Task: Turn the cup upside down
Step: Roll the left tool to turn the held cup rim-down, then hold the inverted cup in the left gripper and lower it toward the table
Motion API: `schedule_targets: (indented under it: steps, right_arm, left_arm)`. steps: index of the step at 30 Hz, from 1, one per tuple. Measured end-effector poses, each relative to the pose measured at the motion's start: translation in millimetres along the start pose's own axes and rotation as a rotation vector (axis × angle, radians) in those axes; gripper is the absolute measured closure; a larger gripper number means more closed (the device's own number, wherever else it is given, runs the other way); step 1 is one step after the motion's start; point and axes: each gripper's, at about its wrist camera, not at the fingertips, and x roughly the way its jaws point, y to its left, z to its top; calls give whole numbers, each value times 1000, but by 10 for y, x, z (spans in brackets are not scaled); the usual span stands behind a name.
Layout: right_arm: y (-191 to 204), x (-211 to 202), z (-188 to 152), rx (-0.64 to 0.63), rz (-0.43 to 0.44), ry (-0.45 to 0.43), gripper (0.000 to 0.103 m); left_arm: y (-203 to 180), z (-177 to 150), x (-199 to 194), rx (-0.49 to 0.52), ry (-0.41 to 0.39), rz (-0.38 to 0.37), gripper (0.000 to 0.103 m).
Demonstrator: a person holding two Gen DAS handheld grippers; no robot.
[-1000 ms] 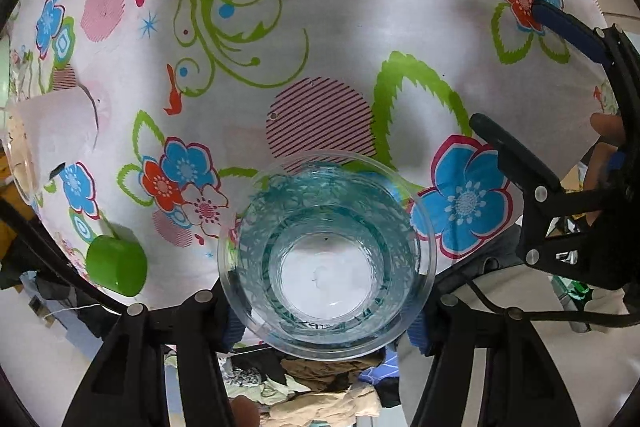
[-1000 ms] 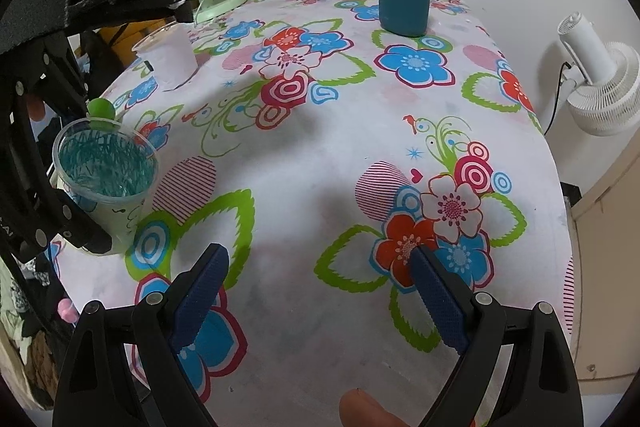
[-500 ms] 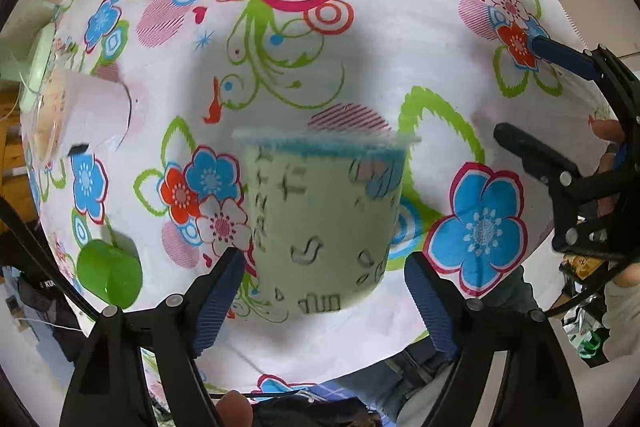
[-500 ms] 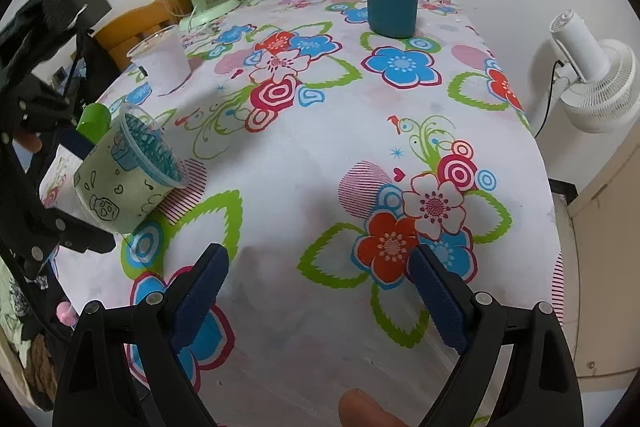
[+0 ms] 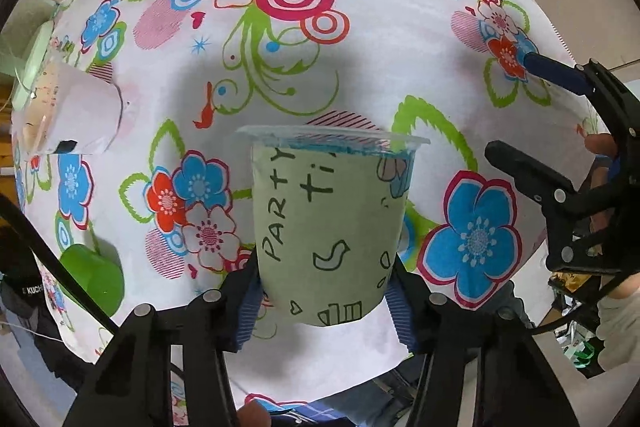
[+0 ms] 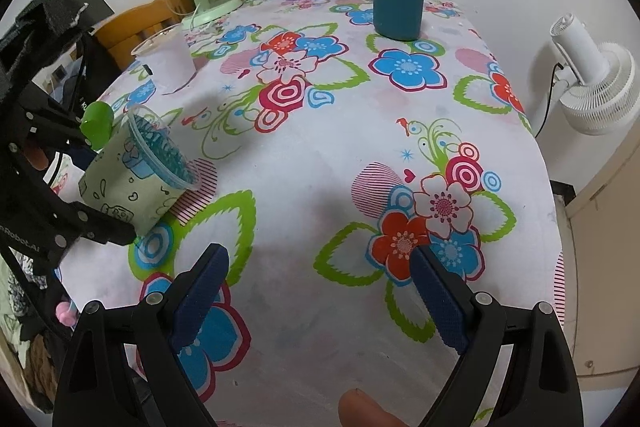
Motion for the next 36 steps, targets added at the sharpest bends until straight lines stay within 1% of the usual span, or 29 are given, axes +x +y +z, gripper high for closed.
schedule_targets:
  steps: [2,5,8,11,12,14,15,17,21,24,28,29,32,33,35,36]
  right_arm:
    - [9,5,3,-1,3,0,10]
    - [41,17,9,-11,8,-2,10]
    - [85,37,4,-25,11,-3,10]
    - [139,58,-18,-42,10,-4,10]
    - [156,62,-28,-46,9,-6,10]
    - [192,72,-48,-55,16,-8,10]
    - [206,77,-58,-55,27,-8,10]
    - [229,82,-69,-62,28,-16,10]
    - [245,77,-94,-74,27,-31,10]
    - [243,59,-119,-78,29,-42,10]
    - [238,39,-154,-83,29,-54,10]
    - [234,36,-158,-83,29,-56,10]
    - [221,27,-164,-83,28,-59,10]
    - [216,26,-165,-84,27,-60,10]
    - [207,20,-174,-85,24,-62,10]
    - [202,19,-174,-84,23,-62,10]
  left_arm:
    - [18,13,-29,4,16,-3,47]
    - [10,23,-78,23,78,0,47]
    - [-31,40,-180,55,177,17,47]
    - [-71,100,-250,91,312,52,47]
    - [-104,118,-253,115,361,87,47]
    - [-167,154,-258,163,424,166,46]
    - [-219,173,-237,183,467,202,46]
    - [-298,189,-176,217,537,239,46]
    - [-365,178,5,266,643,339,46]
    - [-408,234,108,270,682,363,45]
    - [-454,331,85,264,681,332,44]
    - [-405,329,121,266,679,328,44]
    - [-424,345,181,261,678,326,44]
    - [-423,350,183,259,677,325,43]
    - [-423,361,174,244,673,314,36]
    - [-418,377,168,232,668,302,30]
